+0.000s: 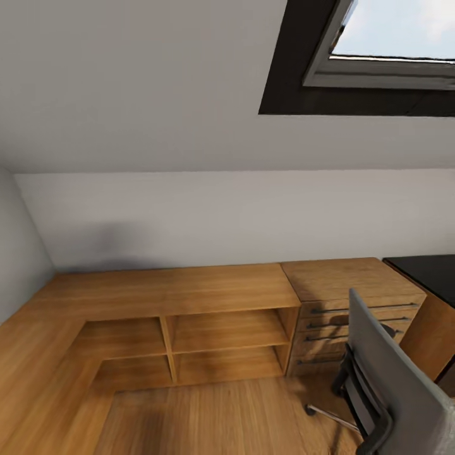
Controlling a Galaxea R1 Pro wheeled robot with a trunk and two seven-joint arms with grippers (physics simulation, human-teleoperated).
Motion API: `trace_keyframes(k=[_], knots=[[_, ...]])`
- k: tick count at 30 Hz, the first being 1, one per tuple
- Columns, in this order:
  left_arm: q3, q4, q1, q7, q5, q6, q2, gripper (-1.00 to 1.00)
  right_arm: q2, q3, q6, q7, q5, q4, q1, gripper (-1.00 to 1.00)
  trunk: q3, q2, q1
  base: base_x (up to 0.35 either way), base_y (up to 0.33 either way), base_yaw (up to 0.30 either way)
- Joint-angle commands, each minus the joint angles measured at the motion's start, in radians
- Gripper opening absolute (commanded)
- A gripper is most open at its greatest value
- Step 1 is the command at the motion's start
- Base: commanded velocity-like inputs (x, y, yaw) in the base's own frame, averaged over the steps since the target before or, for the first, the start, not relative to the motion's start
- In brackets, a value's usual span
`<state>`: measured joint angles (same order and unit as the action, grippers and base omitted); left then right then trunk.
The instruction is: In the bedroom, organize the workspace by keeping the computer under the desk, ensuring the monitor is on the desk, placing the keyboard on the desk next to the monitor, placing the mouse on the desk next to the keyboard, moving the folder from the swivel chair onto the desk next to the mouse, stacking the notebook on top of the folder with the pen on top of the notebook, and positioning the swivel chair next to the desk.
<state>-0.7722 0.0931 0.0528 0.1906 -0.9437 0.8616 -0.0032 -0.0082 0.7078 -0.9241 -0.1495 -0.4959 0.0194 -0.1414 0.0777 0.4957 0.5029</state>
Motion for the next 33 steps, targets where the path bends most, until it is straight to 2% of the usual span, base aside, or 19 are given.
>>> trace_keyframes(k=[1,17,27,33], knots=[[-0.009,0.001,0.001,0.010,0.000,0.002,0.000,1.00,0.001,0.009,-0.002,-0.007,0.000,0.002,-0.001,1.00,0.002,0.002,0.000,0.011,0.008,-0.281],[-0.009,0.001,0.001,0.010,0.000,0.002,-0.001,1.00,0.004,0.009,-0.002,-0.007,0.002,0.002,-0.001,1.00,0.002,0.002,0.000,0.002,0.011,-0.282],[-0.009,0.001,0.001,0.010,0.000,0.002,-0.005,1.00,0.013,0.006,-0.002,-0.007,0.002,0.002,-0.001,1.00,0.002,0.002,0.000,0.169,0.228,-0.284],[-0.008,0.000,0.001,0.010,0.000,0.001,-0.006,1.00,0.013,0.007,-0.002,-0.007,0.002,0.002,-0.001,1.00,0.002,0.002,0.000,0.043,0.041,-0.292]])
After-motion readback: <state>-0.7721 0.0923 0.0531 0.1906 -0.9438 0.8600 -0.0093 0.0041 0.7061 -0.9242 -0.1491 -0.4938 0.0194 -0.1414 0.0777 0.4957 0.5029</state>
